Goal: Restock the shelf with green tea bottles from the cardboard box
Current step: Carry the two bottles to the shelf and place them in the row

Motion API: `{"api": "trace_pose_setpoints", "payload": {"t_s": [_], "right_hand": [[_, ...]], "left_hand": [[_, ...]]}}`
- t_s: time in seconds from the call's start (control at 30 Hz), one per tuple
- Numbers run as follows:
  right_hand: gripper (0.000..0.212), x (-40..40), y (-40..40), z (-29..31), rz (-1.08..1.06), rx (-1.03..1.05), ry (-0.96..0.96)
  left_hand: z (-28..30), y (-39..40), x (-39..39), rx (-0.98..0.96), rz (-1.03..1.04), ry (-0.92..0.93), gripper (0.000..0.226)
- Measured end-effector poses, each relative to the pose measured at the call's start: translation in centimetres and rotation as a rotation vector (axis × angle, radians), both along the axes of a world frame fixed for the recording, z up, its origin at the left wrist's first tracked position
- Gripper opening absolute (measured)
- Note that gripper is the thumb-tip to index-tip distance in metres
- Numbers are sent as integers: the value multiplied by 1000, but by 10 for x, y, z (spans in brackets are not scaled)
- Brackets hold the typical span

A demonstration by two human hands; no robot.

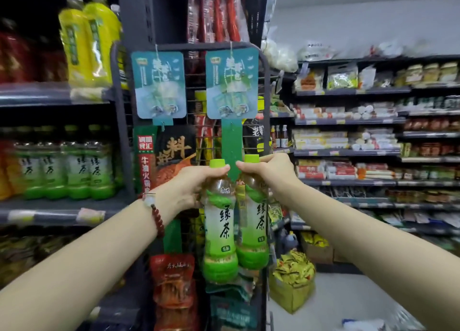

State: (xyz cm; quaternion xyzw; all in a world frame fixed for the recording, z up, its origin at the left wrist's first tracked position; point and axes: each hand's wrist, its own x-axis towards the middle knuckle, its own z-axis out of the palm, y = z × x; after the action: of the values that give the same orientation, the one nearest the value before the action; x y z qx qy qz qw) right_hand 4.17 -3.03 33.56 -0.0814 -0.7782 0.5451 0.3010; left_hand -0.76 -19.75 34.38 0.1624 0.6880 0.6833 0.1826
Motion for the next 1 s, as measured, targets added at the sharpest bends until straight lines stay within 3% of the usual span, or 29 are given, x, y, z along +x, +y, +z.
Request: {"api": "trace_pose_setpoints", "payload": {"t_s": [0.1, 0.33, 0.47, 0.63, 0.9, 1.0], "right_hand": [[76, -4, -20, 2, 43, 13, -3], [35, -14, -64, 3, 103, 40, -50], [58, -29, -93, 4, 67, 50, -39], [49, -56, -131, 6, 87, 44, -52], [36, -109, -206, 17, 25, 6, 1], [46, -125, -230, 24, -24, 24, 11]], "left_hand": [[2, -22, 1, 17, 44, 25, 18], [3, -68, 1, 33, 133, 0, 17], [5, -94, -6, 48, 185, 20, 11], [5, -133, -35, 20, 204, 32, 28], [21, -203, -102, -6, 177, 88, 19], [29, -223, -118, -16, 179, 113, 16]]}}
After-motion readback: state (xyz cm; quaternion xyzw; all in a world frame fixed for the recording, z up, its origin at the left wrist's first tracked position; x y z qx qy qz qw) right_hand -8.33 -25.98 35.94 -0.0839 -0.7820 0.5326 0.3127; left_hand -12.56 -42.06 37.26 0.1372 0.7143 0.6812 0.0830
